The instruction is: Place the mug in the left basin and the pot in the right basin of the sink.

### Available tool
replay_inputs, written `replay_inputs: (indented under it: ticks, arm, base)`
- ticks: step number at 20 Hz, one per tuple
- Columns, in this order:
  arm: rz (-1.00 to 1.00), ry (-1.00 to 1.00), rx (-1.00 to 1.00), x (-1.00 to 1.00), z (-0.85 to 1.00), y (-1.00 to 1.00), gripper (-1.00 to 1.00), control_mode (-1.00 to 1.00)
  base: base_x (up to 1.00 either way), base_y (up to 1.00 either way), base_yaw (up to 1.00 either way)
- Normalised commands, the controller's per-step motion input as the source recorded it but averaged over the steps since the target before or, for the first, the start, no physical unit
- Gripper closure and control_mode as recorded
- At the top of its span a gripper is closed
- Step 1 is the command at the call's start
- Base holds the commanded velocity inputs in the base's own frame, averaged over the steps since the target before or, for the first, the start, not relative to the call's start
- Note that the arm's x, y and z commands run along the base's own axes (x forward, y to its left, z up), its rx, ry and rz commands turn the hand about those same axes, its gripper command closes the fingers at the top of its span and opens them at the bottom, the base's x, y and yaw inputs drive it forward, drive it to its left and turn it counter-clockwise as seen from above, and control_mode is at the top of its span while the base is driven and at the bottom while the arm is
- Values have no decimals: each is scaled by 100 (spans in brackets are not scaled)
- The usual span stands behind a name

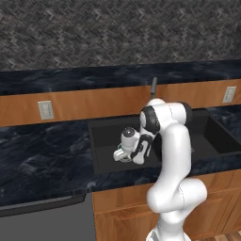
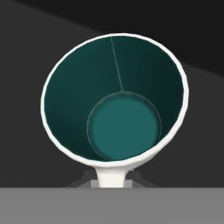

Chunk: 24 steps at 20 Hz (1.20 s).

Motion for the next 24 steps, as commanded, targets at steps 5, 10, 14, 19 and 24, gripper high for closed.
replay_inputs:
  ticks: [5, 10, 14, 19, 24]
  arm:
    - [0, 0, 0, 38, -37, 0, 100, -100]
    - [0, 0, 0, 22, -46, 0, -100, -100]
    - [0, 0, 0, 10, -45, 0, -100, -100]
    - [0, 0, 0, 5, -35, 0, -100, -100]
    - [0, 0, 0, 1, 0, 0, -100, -100]
  base:
    - [0, 0, 0]
    - [0, 0, 0]
    - [0, 0, 0]
    - [0, 0, 0]
    - [0, 0, 0]
